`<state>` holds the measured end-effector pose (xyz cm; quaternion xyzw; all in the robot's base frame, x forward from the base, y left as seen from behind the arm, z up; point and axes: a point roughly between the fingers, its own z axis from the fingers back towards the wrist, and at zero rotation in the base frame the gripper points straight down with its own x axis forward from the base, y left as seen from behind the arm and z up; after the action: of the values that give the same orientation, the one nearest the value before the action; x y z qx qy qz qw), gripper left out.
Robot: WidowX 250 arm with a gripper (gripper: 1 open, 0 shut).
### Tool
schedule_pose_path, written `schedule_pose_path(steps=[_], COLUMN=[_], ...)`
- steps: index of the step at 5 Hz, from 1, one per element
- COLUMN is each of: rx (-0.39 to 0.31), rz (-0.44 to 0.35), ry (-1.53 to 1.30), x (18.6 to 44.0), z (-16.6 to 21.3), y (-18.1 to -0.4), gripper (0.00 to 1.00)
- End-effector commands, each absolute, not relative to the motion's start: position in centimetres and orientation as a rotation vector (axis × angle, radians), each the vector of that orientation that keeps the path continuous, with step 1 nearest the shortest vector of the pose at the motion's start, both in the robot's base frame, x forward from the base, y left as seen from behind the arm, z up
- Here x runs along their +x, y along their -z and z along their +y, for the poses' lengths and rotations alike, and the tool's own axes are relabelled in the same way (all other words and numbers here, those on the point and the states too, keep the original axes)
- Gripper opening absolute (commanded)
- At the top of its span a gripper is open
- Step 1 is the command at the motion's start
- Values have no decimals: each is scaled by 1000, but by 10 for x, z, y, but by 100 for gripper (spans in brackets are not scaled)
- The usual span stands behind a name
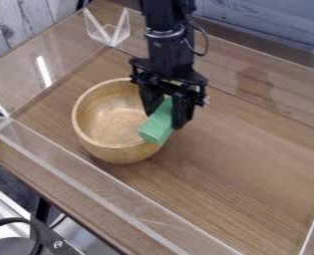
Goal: Remove the green block from inside the brown bowl and put it on the table
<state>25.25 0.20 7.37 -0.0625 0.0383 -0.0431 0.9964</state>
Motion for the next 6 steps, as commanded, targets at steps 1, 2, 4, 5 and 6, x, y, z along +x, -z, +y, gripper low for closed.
schedule_pose_path(steps=[1,2,4,5,6], rx=[-122,-125,-123,-119,-119], rz=[-7,3,36,45,49], ry=[120,148,181,184,185], x=[267,270,269,267,266], z=[-15,-36,-58,-57,-56], y=[-88,-79,-55,-47,-44], gripper=[0,0,0,0,0])
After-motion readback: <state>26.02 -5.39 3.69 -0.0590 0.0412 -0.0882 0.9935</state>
